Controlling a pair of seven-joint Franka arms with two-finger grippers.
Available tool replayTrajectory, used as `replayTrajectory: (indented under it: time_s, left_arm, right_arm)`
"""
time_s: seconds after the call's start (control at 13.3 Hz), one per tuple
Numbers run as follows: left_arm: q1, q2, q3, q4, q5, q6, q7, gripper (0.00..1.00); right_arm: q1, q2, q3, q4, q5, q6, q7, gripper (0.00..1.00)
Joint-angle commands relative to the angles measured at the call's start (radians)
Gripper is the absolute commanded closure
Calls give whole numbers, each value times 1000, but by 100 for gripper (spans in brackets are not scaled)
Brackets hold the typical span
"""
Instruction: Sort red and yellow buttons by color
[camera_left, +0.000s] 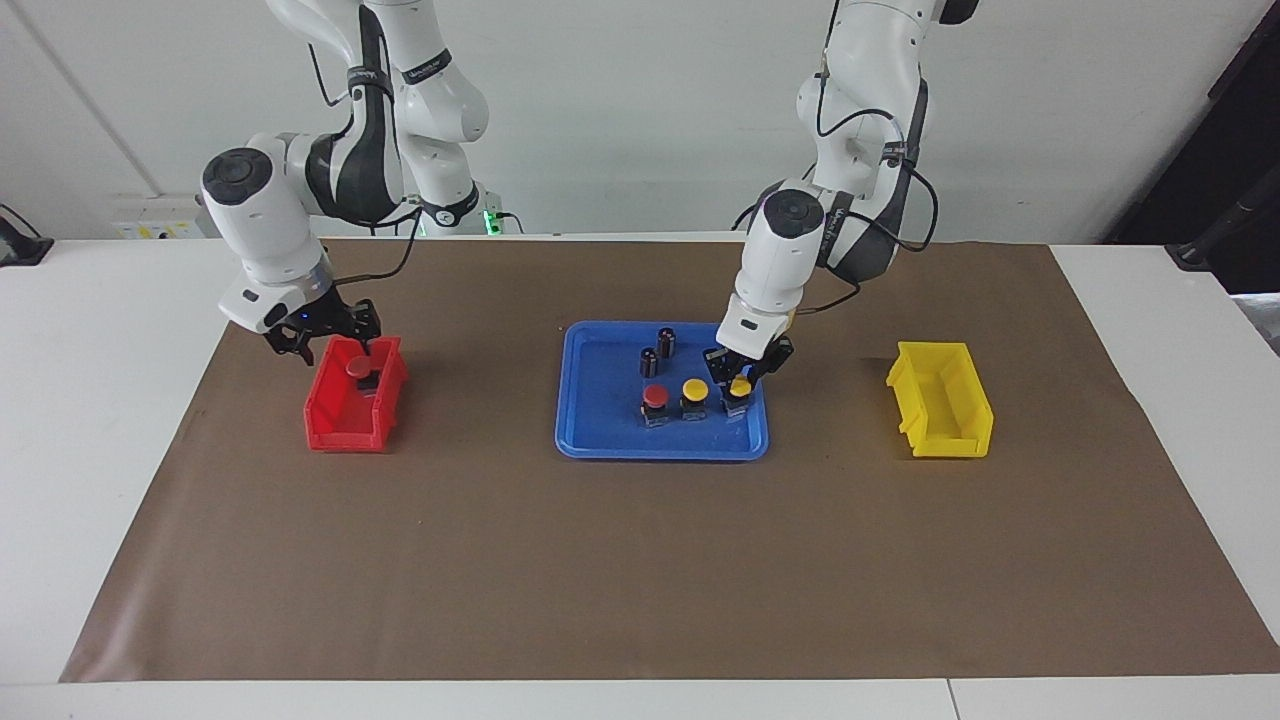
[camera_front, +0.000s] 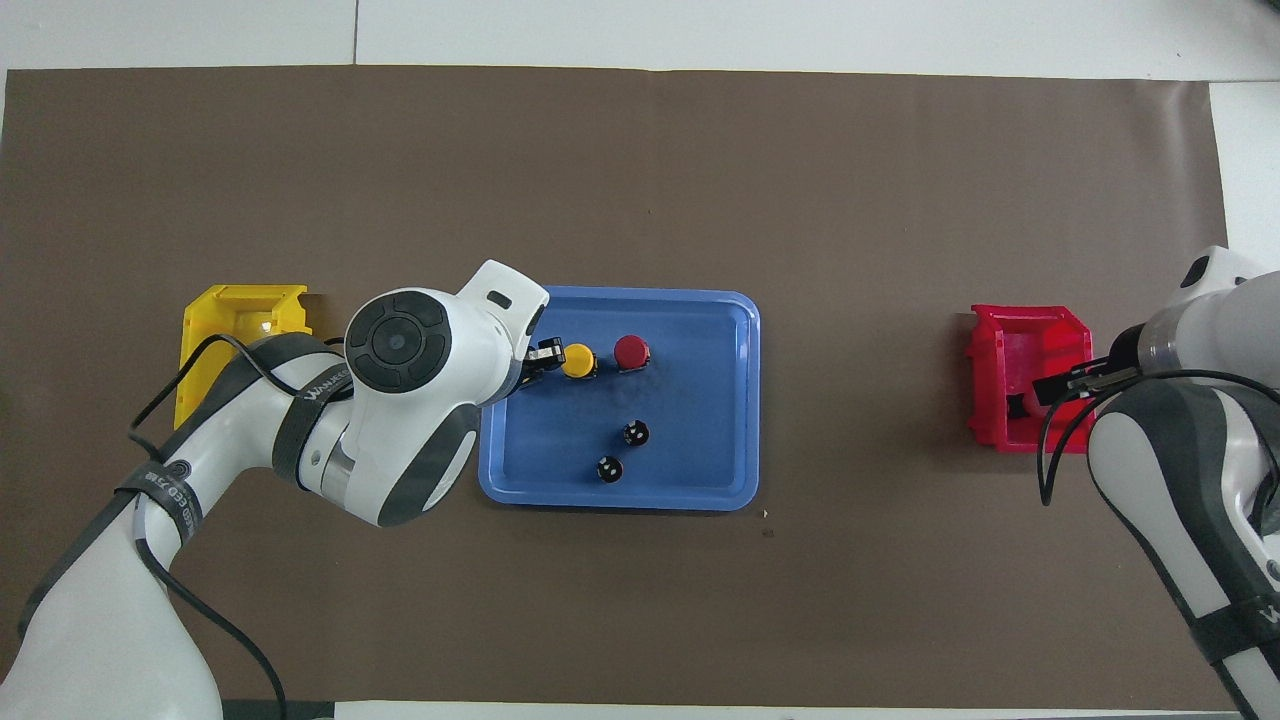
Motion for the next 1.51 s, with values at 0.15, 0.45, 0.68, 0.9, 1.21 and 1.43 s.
replayTrajectory:
  time_s: [0.15, 0.45, 0.68, 0.9, 1.21, 1.43]
  left_arm:
    - [-4, -54, 15, 99, 12, -194, -14, 99]
    - [135, -163, 29, 102, 12, -380, 272, 99]
    - [344, -235, 32, 109, 10, -478, 585, 99]
    - [519, -245, 32, 96, 9, -457, 830, 99]
    - [552, -251, 35, -24, 7, -305, 871, 99]
    - [547, -249, 35, -87, 7, -251, 871, 99]
  right_arm:
    - [165, 111, 15, 262, 59, -130, 249, 0]
    - [452, 235, 15, 422, 52, -90, 719, 0]
    - [624, 450, 13, 614, -26, -60, 954, 0]
    - [724, 594, 15, 705, -160, 6, 1137, 3]
    - [746, 587, 15, 616, -159, 58, 1152, 13]
    - [741, 570, 16, 575, -145, 63, 1152, 18]
